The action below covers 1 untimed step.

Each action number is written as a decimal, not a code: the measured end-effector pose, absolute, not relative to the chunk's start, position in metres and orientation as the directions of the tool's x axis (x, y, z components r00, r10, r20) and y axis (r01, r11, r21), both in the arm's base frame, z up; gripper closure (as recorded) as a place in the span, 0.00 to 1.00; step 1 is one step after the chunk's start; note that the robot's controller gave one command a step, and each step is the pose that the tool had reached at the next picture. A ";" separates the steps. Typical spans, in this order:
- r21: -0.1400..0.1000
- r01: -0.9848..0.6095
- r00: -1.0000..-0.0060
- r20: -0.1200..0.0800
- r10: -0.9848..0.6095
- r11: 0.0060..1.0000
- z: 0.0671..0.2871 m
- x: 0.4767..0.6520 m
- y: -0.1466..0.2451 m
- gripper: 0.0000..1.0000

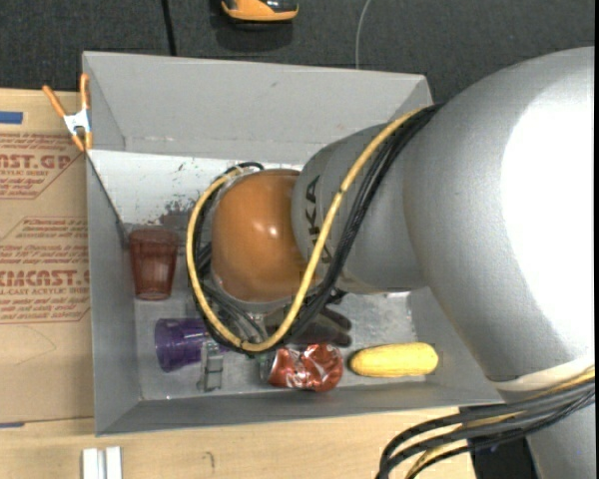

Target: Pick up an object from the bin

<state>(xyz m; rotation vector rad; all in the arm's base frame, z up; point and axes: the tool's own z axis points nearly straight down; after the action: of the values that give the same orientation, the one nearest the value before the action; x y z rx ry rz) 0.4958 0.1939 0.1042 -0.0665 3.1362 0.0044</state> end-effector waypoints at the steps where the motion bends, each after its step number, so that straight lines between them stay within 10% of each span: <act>1: 0.001 0.053 -0.999 0.001 0.053 0.999 0.069 0.520 0.213 1.00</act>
Offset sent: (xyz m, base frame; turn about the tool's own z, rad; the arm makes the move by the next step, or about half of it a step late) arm 0.0000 0.0000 0.0000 0.0000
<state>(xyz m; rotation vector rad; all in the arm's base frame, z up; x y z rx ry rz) 0.5203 0.2126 0.0693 0.0834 3.1410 0.0019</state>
